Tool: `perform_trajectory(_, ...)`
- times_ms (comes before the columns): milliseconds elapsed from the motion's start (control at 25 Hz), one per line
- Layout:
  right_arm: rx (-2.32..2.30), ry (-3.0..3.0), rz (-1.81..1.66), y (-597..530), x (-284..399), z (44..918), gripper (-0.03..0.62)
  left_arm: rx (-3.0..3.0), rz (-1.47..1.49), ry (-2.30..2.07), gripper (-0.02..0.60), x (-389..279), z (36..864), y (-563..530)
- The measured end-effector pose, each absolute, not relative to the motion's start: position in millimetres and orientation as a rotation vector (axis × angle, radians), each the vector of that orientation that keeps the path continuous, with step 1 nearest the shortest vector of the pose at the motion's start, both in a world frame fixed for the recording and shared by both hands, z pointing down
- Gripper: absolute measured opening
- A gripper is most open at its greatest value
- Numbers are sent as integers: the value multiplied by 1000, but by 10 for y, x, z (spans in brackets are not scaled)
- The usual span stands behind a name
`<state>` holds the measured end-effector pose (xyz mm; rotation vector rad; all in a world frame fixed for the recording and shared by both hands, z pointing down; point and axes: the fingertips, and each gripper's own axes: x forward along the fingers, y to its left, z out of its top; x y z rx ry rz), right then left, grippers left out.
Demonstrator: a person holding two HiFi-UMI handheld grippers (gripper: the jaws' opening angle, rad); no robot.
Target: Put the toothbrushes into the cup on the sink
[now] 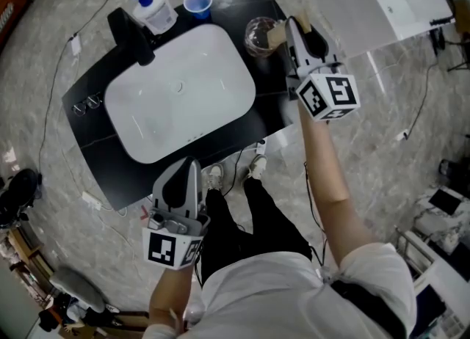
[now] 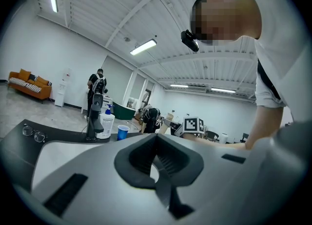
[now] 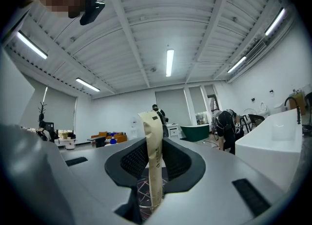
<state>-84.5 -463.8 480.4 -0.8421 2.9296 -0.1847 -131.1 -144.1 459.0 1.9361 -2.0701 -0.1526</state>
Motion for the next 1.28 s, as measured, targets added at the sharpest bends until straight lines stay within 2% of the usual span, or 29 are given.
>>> perform_trajectory(80,-852,2938,-183,-4633,-831,4851,96,1930,-155,-2073,3,-1325,4610,-1433)
perform_trajectory(160,-864,2943,-177,-4630,-806,4889,134,1926,-149,-2074,3,-1336,4624,-1426)
perform_trajectory(480,-899,2953,-154,-4657,-709,4870,172,1936,-159,-2089,3,-1344,4554,-1449)
perform_trajectory(680,-935,2959,-104,-4651,-520,4761,172,1948,-170,-2100,3,-1343,4479,-1465)
perform_trajectory(1000,-1022,3006,-74,-4396,144,4619,170,2005,-187,-2107,3,-1341,4257,-1482)
perform_trajectory(1280,-1071,2985,-78,-4218,505,4407,126,2061,-211,-2112,3,-1348,3998,-1467)
